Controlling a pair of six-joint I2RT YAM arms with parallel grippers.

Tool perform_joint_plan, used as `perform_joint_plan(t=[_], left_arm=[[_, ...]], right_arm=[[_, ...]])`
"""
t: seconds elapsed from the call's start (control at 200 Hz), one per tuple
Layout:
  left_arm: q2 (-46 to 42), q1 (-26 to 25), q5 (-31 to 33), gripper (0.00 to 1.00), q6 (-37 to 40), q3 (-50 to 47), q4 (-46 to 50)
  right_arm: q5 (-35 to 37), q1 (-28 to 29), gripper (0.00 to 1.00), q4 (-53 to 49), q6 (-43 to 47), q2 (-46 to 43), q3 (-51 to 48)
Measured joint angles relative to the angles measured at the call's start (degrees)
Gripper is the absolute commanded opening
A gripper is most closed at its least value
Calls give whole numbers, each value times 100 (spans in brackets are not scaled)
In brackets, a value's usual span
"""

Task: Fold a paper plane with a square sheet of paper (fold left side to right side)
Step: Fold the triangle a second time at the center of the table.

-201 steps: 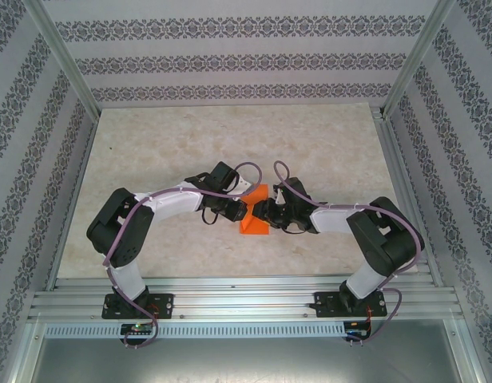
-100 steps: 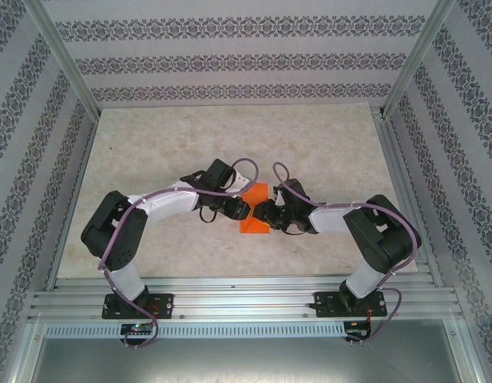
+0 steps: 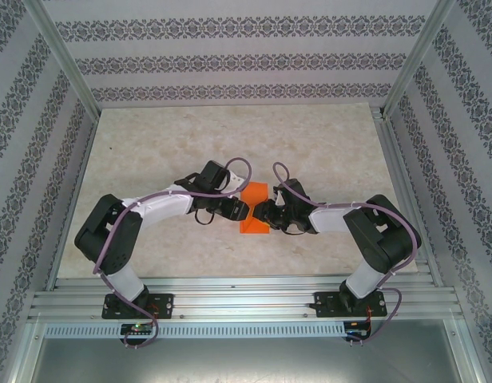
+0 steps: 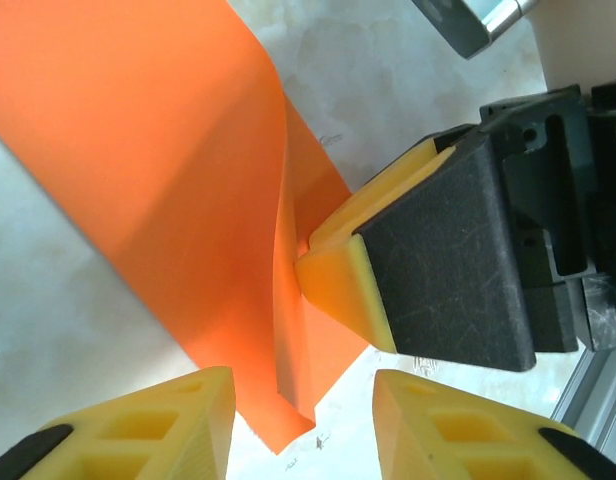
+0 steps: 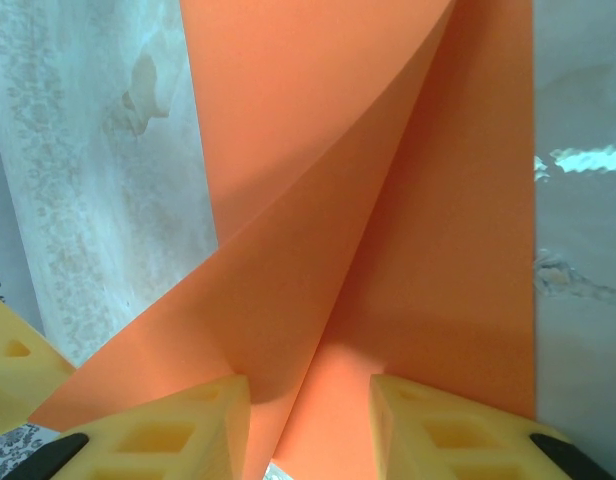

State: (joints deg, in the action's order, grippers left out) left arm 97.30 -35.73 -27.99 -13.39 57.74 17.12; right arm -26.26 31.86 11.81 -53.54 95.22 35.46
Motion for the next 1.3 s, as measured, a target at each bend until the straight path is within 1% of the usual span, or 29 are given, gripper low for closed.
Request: perform_joint_plan(t=[0.23,0.405,0.565,0.739,0.954,1.094,1.299], left_arm=[[151,0,9,13,-37,7,-42],[203,0,61,6,-33,9,-39],[262,0,107,5,7,122,-13],[378,0,153,5,142,323,52],[472,9,173,6,282,385,162],[474,9,173,6,330,385,236],[474,24,192,6,487,420,409]], right_arm=[[0,2,37,-2,0,0,0],[0,2,38,-2,7,-2,0],[4,0,42,-125,92,-96,0],[48,0,42,-466,225,-422,0],[92,0,37,-817,376,-713,-57],[116,2,32,-970,411,-741,-179],[175,2,26,-1161,442,-765,-264]])
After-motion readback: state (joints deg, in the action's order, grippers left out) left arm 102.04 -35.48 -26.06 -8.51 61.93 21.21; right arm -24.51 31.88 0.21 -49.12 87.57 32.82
